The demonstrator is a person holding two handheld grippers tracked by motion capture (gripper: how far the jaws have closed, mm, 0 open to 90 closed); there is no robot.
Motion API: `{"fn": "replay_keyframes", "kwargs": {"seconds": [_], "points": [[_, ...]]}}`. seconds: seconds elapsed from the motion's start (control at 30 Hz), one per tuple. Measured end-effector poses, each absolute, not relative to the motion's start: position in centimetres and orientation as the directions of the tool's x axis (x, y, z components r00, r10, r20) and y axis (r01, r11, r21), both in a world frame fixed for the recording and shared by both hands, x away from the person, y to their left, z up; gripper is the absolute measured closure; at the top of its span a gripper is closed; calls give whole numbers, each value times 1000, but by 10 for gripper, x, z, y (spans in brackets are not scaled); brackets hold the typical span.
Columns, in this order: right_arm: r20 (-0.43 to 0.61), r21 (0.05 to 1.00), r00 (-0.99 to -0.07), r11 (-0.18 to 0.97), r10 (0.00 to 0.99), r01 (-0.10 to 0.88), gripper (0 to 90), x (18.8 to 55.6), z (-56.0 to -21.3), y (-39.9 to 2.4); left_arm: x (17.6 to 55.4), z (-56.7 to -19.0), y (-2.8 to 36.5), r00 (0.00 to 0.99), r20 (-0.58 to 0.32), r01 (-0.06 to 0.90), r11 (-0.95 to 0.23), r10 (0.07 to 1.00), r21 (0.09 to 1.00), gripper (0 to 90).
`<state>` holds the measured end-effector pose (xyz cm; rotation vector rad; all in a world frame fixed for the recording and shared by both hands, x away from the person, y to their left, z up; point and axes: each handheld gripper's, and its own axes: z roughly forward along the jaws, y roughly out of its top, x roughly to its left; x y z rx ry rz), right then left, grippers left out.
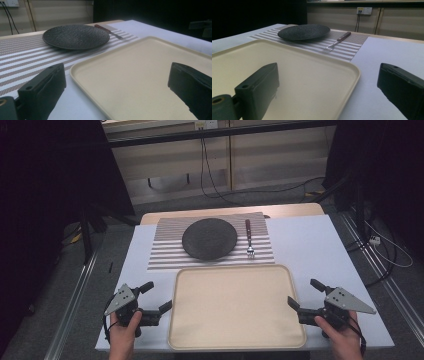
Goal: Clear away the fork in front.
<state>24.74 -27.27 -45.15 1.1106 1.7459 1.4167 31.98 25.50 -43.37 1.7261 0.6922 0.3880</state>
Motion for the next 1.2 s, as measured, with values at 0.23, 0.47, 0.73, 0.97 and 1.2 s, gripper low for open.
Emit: {"fn": "replay_keyframes", "kwargs": {"seconds": [0.23, 0.47, 0.73, 0.97, 1.2], "points": [[24, 968, -455, 93, 890, 232, 29, 251, -451, -270, 321, -434, 256, 767, -96, 250, -158, 634, 955, 17], [-1, 964, -444, 119, 896, 238, 27, 265, -446, -269, 322, -435, 257, 766, -101, 259, -160, 635, 953, 17], [-10, 963, -435, 126, 900, 237, 27, 292, -435, -261, 323, -434, 258, 767, -92, 254, -170, 635, 952, 18], [-6, 962, -415, 119, 910, 247, 26, 327, -420, -253, 324, -435, 257, 771, -93, 257, -174, 630, 951, 18], [-18, 956, -391, 131, 920, 264, 26, 357, -413, -245, 324, -436, 254, 779, -94, 258, -181, 620, 949, 17]]}}
